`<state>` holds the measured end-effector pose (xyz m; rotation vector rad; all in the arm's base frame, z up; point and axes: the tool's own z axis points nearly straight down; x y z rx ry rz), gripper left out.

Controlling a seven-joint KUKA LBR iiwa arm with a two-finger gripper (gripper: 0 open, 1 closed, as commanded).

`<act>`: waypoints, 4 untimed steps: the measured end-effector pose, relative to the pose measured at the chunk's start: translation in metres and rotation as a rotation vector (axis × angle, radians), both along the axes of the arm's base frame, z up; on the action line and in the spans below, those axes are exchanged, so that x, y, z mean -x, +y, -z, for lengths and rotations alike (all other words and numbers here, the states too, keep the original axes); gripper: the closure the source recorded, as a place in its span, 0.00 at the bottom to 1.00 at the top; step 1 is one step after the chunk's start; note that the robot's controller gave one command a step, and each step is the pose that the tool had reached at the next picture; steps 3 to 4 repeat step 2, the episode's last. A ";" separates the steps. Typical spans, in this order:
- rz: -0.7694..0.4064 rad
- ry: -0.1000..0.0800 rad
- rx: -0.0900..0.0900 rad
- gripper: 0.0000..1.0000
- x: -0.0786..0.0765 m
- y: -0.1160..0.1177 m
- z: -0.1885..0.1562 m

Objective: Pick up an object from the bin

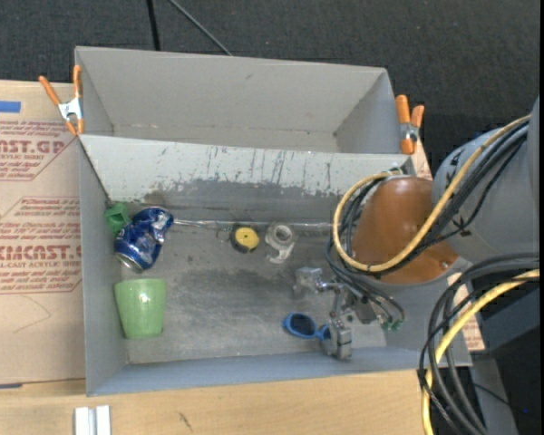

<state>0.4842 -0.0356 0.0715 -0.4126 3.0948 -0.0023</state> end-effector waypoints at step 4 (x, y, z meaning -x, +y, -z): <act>-0.007 0.011 0.001 1.00 -0.001 0.021 -0.137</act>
Offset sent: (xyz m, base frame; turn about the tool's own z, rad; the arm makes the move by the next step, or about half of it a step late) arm 0.0000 0.0000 0.0000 0.0000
